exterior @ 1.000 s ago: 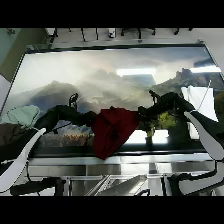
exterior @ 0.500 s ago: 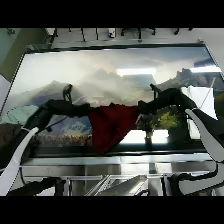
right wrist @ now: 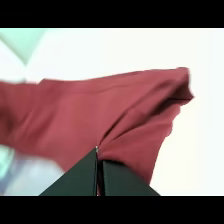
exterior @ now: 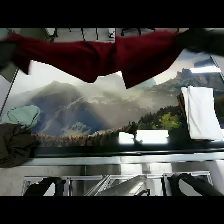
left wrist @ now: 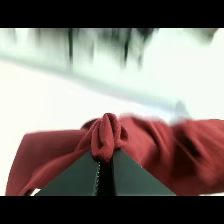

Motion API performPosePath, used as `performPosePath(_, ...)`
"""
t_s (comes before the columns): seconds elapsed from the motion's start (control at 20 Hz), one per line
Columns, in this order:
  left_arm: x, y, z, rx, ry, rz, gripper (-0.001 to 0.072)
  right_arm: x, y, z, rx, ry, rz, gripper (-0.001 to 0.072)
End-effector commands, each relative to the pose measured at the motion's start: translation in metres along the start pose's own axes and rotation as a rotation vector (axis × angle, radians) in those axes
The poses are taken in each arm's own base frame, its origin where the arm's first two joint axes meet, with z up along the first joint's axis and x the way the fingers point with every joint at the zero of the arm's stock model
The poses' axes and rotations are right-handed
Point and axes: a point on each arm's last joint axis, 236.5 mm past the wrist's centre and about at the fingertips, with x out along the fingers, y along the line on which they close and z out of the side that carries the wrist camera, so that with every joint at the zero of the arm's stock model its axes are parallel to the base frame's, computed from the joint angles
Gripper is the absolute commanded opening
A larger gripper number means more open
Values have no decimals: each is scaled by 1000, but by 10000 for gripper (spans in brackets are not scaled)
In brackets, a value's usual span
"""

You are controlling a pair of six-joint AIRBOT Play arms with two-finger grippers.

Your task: Fold the shirts.

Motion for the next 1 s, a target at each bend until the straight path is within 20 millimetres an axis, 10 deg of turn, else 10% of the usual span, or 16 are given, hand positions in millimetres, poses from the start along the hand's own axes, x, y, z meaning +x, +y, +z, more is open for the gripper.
performPosePath(0.0,-103,-46,72,122,-269,16,14,-118,64,63,-205,-301,-94,23)
performPosePath(0.15,-136,-27,69,143,-298,169,14,-152,70,62,-264,-343,-186,24)
performPosePath(0.35,-110,78,-34,-38,59,413,15,-111,28,1,-120,-56,-194,24)
performPosePath(0.55,-56,139,-175,-249,462,328,15,-28,-31,-125,172,336,-115,24)
performPosePath(0.8,11,156,-357,-305,793,256,15,66,-83,-320,444,584,-159,24)
performPosePath(0.95,36,172,-414,-323,890,291,15,95,-127,-387,550,633,-269,24)
